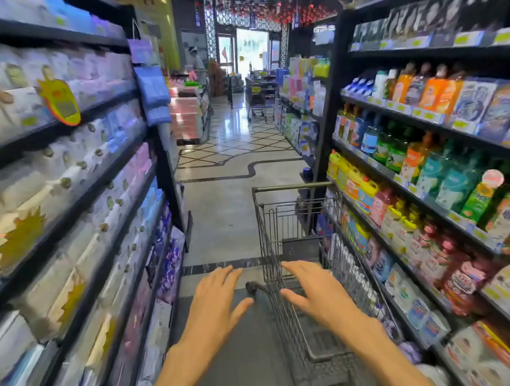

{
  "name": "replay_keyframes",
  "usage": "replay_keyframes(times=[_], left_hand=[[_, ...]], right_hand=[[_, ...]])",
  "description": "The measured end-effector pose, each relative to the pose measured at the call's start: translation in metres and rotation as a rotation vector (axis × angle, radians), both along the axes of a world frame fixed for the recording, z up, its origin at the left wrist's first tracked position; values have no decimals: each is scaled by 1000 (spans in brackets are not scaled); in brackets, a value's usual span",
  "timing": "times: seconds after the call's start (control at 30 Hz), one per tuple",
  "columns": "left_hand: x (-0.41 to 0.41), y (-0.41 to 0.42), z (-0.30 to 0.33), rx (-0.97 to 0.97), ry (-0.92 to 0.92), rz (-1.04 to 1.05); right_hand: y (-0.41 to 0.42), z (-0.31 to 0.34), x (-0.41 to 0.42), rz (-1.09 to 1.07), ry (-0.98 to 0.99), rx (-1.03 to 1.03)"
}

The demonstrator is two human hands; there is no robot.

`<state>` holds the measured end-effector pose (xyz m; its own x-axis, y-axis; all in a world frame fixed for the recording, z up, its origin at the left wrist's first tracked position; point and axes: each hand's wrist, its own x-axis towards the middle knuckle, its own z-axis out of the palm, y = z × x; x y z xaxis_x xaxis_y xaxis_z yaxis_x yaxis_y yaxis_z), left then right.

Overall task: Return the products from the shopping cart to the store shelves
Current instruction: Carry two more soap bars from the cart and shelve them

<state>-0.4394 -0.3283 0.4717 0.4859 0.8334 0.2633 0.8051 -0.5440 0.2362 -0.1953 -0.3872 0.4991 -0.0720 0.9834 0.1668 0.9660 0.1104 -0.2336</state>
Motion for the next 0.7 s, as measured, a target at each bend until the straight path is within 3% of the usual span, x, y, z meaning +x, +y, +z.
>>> replay_keyframes(times=[0.4,0.7], left_hand=[[183,255,-28,-34,128,-430],[331,382,-64,-188,273,-691]], right_hand=[[181,-36,145,-412,125,-59],[257,-74,244,-713,274,-183]])
